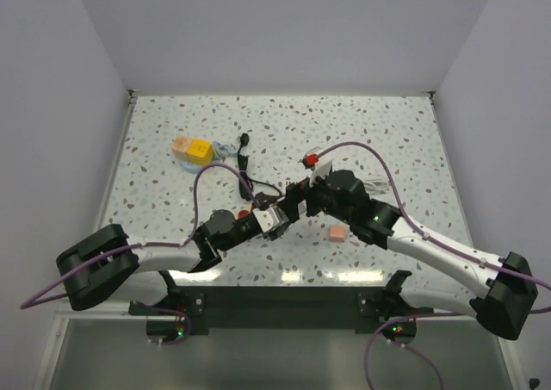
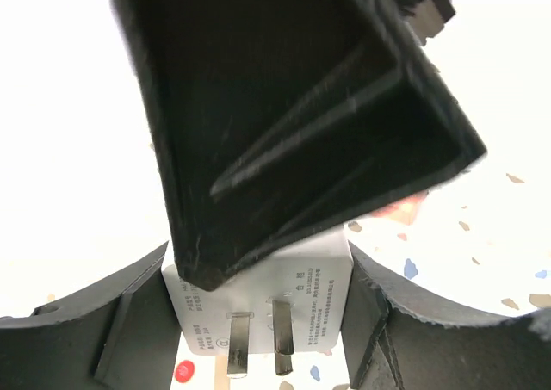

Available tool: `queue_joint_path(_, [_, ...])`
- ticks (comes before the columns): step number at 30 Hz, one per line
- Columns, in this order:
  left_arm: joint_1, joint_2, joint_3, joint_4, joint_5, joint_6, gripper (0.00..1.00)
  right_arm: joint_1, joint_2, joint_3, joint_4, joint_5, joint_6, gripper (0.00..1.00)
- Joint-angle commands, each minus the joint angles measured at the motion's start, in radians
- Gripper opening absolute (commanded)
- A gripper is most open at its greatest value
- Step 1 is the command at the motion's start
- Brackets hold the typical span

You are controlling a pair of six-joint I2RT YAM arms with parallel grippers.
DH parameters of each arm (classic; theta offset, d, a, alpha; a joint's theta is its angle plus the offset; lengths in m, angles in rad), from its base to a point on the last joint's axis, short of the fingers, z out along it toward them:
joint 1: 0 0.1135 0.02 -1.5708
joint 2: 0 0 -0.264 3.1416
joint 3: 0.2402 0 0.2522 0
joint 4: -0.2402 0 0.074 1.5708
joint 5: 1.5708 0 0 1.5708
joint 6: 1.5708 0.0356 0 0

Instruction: Insert the plug

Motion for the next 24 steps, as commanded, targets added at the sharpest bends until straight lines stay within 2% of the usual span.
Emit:
queue_joint_path(1, [0.016,-0.092,-0.027,0.037,-0.002,0.032,0.0,-0.073,-0.058,0.078,0.016,-0.056,-0.014,0.98])
queue_joint_path(6, [0.091,-0.175,-0.065,0.022,0.008,0.021,0.0,-0.166,-0.095,0.092,0.015,-0.153,0.016,0.98])
queue_joint_path(10, [0.168,-0.288,-0.091,0.02,0.073,0.0,0.0,-0.246,-0.083,0.084,0.084,-0.347,0.098,0.98])
queue_joint_path(13, [0.186,-0.354,-0.094,0.008,0.068,0.015,0.0,-0.268,-0.054,0.104,0.14,-0.473,0.158,0.98])
queue_joint_path(17, [0.194,-0.406,-0.081,0.029,0.163,0.012,0.0,-0.272,-0.011,0.09,0.274,-0.665,0.278,0.98])
queue_joint_path(18, [0.193,-0.41,-0.07,0.022,0.2,0.013,0.0,-0.275,-0.011,0.087,0.322,-0.684,0.296,0.98])
queue_joint_path(24, [0.197,-0.483,-0.038,0.0,0.343,0.003,0.0,-0.274,-0.043,0.082,0.37,-0.75,0.36,0.98])
